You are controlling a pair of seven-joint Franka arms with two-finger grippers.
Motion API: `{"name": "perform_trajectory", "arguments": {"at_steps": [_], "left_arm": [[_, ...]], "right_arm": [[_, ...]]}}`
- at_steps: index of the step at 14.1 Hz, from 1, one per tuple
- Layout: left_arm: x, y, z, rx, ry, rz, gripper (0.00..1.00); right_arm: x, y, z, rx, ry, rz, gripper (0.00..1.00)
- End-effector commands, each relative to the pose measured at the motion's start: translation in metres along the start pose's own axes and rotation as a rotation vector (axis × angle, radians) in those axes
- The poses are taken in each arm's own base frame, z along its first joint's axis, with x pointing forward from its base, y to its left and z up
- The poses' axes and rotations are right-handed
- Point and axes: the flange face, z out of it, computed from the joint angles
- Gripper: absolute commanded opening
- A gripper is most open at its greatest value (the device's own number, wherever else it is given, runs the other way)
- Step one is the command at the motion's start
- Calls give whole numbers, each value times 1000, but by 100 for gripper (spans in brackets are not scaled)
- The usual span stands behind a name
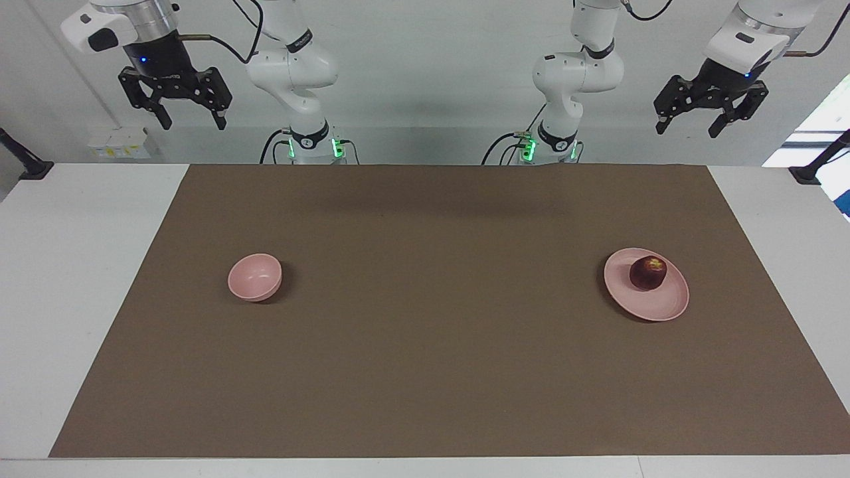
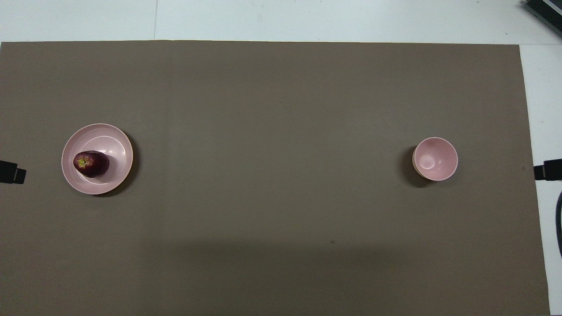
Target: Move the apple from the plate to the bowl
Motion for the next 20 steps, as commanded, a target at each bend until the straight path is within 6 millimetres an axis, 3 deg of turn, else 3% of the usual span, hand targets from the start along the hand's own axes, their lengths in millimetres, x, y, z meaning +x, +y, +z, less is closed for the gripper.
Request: {"name": "perform_trajectory", "arguments": {"at_steps": [1, 12, 16, 20], "left_arm": [[-2, -1, -4, 10, -4, -8, 100], [-1, -1, 3, 5, 20, 6, 100], [0, -7, 26, 5, 31, -1, 100], [18, -13, 75, 6, 57, -4, 100]], "right_arm": [[-6, 1, -3, -8, 7, -20, 100], [-6, 0, -3, -6, 7, -22, 100], [-6, 0, -2, -6, 5, -22, 100], [-6, 0, -2, -6, 5, -21, 100]]}}
